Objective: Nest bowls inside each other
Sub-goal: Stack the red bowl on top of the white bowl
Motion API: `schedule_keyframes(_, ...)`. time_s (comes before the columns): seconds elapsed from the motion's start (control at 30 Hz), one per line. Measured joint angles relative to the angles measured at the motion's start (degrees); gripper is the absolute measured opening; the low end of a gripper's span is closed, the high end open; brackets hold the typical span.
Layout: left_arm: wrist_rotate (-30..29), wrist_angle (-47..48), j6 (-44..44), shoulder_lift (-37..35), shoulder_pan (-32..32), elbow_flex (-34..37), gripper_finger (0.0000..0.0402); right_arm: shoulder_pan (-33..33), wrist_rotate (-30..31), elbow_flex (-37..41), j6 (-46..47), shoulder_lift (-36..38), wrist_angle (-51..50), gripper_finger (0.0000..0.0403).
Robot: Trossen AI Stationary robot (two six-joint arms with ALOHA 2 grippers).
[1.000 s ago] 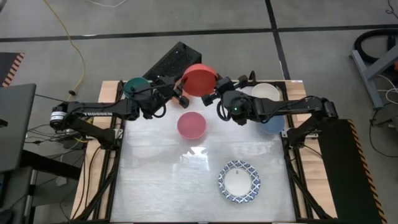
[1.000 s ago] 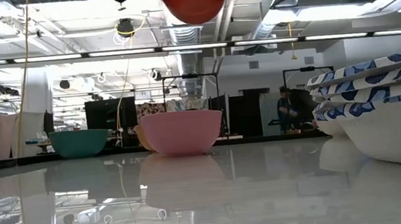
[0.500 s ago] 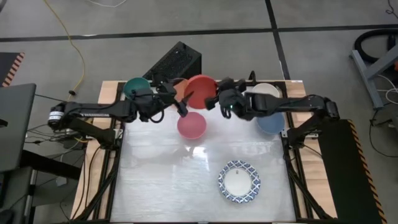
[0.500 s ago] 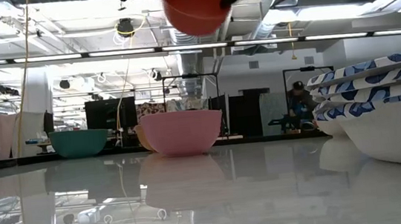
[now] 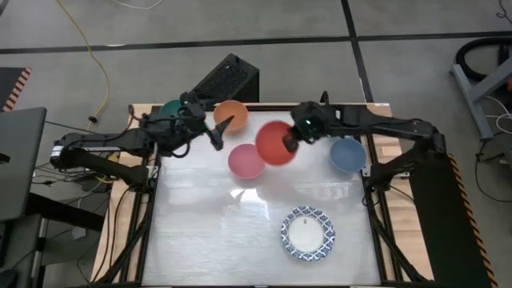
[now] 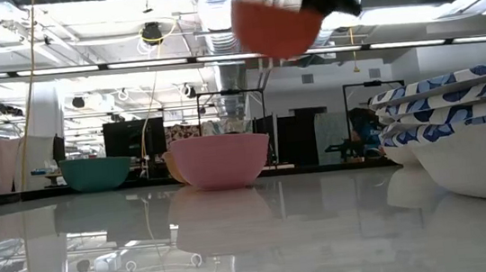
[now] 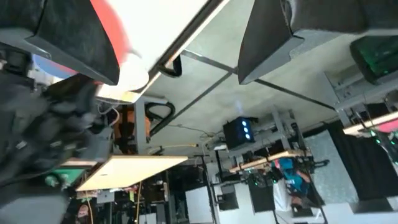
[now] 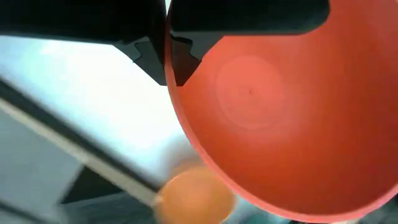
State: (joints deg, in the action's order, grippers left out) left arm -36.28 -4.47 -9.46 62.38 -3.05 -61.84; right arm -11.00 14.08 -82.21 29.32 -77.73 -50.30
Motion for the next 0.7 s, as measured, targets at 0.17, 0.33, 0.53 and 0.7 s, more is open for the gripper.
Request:
schedule_keyframes(0.17,0.21,7.69,3.95,-4.54,0.96,0.00,0.0318,3.97,-2.53,0.00,-1.22,7.34,-6.47,0.0006)
schedule_keyframes(0.33,4.54,13.40,8.86,-8.15,1.27,0.00,0.0318,9.56,-2.34,-0.02,1.62,17.80,-9.58,0.0006)
schedule_keyframes(0.53,6.03,15.31,11.07,-8.91,1.27,0.00,0.0318,19.92,-2.25,-0.04,15.17,23.10,-17.52,0.0006)
schedule_keyframes(0.7,5.81,15.33,11.24,-8.89,1.00,0.00,0.0318,29.42,-2.06,-0.07,21.06,21.62,-21.20,0.0006)
